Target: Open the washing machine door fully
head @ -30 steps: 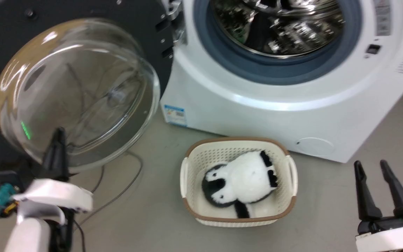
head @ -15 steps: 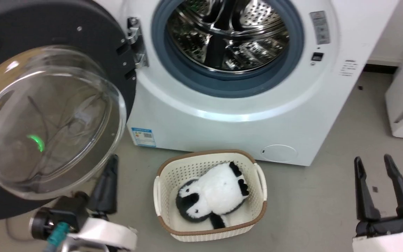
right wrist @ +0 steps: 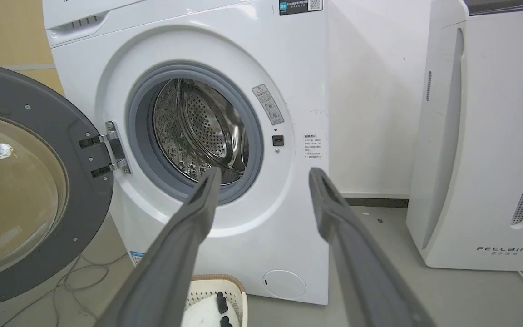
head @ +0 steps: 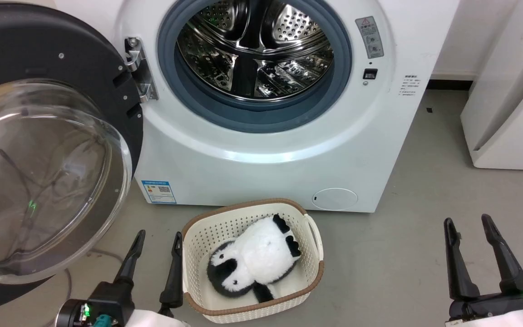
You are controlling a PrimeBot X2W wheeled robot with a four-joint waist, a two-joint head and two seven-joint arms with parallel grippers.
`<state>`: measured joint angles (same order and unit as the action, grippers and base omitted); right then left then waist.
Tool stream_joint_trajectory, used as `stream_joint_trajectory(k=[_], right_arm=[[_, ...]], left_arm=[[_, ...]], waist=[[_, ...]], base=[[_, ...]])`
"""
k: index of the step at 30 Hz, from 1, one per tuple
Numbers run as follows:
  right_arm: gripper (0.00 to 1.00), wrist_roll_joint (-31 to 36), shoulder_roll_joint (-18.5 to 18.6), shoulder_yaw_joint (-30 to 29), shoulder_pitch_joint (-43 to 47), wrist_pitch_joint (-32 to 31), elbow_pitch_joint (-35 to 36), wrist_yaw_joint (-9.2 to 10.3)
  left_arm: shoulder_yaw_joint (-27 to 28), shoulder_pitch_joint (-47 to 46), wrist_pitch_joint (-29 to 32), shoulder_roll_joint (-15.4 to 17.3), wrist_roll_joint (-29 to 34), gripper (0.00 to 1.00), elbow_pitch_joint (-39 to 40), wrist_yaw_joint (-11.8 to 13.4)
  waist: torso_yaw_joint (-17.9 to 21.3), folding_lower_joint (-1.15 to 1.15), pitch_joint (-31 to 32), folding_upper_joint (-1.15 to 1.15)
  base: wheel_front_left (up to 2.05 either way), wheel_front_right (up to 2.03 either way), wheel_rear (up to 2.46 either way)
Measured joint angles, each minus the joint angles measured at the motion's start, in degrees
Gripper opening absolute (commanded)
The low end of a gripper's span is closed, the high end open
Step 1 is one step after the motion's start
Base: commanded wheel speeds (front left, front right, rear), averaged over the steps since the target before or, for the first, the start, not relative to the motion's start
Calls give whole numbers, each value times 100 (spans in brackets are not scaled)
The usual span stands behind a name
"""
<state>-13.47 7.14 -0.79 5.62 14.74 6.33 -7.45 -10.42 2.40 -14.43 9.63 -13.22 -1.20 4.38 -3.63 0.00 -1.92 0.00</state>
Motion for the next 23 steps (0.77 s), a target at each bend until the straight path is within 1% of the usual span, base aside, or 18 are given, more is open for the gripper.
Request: stream_joint_trajectory(k=[4, 8, 18, 23], right_arm=[[100, -2, -2, 25, 10, 0, -66, 0], [100, -3, -3, 41, 51, 0, -114, 0], [100, -3, -9, 45, 94, 0, -258, 1], [100, -4, -16, 58, 94, 0, -290, 0]], left_arm=[[-45, 1, -25, -38, 146, 100, -98, 58], [-87, 51, -25, -146, 121, 100, -191, 56], [-215, 110, -25, -89, 401, 100, -235, 57], [-213, 110, -25, -99, 407, 100, -182, 56]], waist=[[46, 0, 12, 0], [55, 0, 17, 0], [58, 0, 16, 0], [63, 0, 18, 0]], base=[[0, 0, 0], [0, 0, 0], [0, 0, 0], [0, 0, 0]])
